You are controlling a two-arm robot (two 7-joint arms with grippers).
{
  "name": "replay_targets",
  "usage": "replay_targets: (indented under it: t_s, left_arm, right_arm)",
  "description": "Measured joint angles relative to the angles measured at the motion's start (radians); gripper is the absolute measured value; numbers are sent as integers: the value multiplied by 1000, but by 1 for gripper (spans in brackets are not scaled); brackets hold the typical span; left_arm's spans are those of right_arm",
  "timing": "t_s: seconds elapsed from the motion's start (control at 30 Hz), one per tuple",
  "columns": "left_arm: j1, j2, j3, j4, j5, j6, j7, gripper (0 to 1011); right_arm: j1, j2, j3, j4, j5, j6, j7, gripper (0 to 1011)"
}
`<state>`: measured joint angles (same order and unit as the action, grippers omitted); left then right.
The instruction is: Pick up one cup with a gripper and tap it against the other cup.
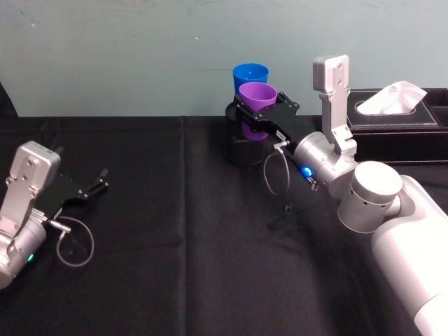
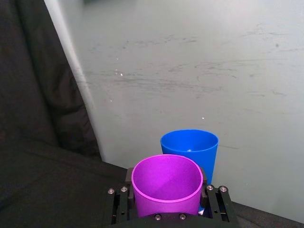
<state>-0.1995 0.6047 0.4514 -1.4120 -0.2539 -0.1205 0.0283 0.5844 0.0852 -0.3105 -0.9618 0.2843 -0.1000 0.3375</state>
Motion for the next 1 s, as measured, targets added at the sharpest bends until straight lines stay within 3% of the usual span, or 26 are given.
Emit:
replay_targets:
  t_s: [1.0]
  left_arm:
    - [0,0,0,0,0,0,0,1000]
  right_arm:
    - [0,0,0,0,0,0,0,734]
